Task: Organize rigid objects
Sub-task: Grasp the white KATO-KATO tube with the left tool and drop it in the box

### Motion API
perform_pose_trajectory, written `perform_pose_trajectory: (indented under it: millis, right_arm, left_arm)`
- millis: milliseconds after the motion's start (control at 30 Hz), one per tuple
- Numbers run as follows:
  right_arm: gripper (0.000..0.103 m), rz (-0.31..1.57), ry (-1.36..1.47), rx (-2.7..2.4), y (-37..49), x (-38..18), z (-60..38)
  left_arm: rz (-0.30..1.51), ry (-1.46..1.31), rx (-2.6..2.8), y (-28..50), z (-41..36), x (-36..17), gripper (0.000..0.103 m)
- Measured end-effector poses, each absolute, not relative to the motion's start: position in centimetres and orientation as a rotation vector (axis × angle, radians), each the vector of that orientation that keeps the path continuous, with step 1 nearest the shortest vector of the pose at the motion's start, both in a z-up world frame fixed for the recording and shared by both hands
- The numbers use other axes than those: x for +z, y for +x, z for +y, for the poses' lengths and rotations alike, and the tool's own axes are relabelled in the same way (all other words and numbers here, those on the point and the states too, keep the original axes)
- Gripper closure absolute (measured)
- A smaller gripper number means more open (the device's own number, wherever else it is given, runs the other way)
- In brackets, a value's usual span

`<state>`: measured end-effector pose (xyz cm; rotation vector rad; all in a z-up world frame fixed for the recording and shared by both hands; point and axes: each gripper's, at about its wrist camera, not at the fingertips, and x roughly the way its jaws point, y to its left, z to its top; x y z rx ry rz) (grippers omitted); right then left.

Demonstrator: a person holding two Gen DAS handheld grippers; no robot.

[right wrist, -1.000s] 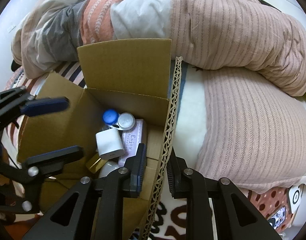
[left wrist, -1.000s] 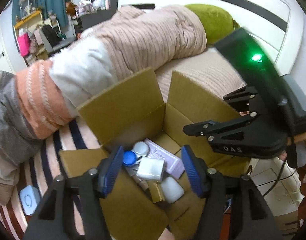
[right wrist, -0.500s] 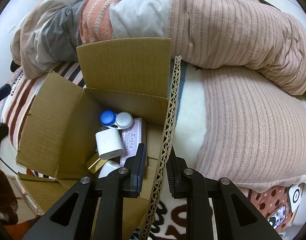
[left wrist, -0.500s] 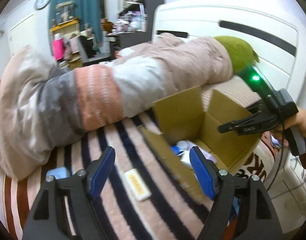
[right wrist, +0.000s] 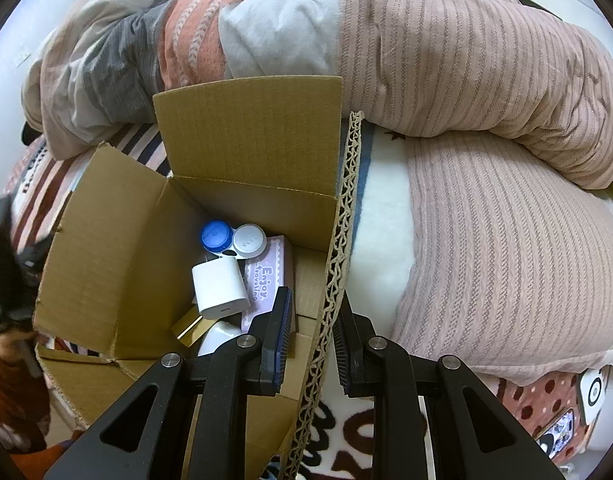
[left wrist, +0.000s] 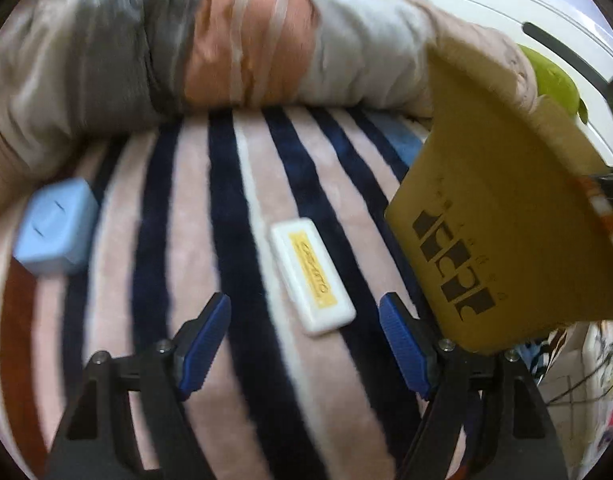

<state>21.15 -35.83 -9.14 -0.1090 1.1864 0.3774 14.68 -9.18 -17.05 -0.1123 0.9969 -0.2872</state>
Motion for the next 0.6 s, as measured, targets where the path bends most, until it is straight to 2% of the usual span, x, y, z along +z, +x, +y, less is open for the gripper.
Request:
perform_pose_trajectory:
  millis: [100,167,267,333,367,600]
  right_arm:
    - [0.086,1.187,-0.108,0.379,21.2,-9.1,-35.9]
    - [0.086,1.186,-0.107,0.379,21.2,-9.2,-35.9]
    - [0.086,1.186,-0.103,0.38,21.2,-9.2,-36.0]
    - [0.086,1.186,-0.1,0.38,21.2,-9.1,-36.0]
    - [0.086,1.186,-0.099,0.38,21.2,-9.1,-36.0]
    - [0.086,1.185,-0.103,0.377,21.1,-9.1,-35.9]
  left_arm:
    - [1.015,-0.124,-0.259,15.5,-10.2,-18.7,0.03]
    - [1.009,-0.095,-0.225,15.9,-11.0,-19.5,0.034]
    - [0.985,-0.056,-0.179,16.5,-11.8,-19.9,0.048]
    - [0.973,-0.046,-0.159,16.7,-12.0,-19.8,0.069]
    - [0.97,-0.031,-0.147,16.7,-12.1,-19.7,0.071]
    - [0.906,0.008,-0.154,15.6,-11.1,-17.8,0.071]
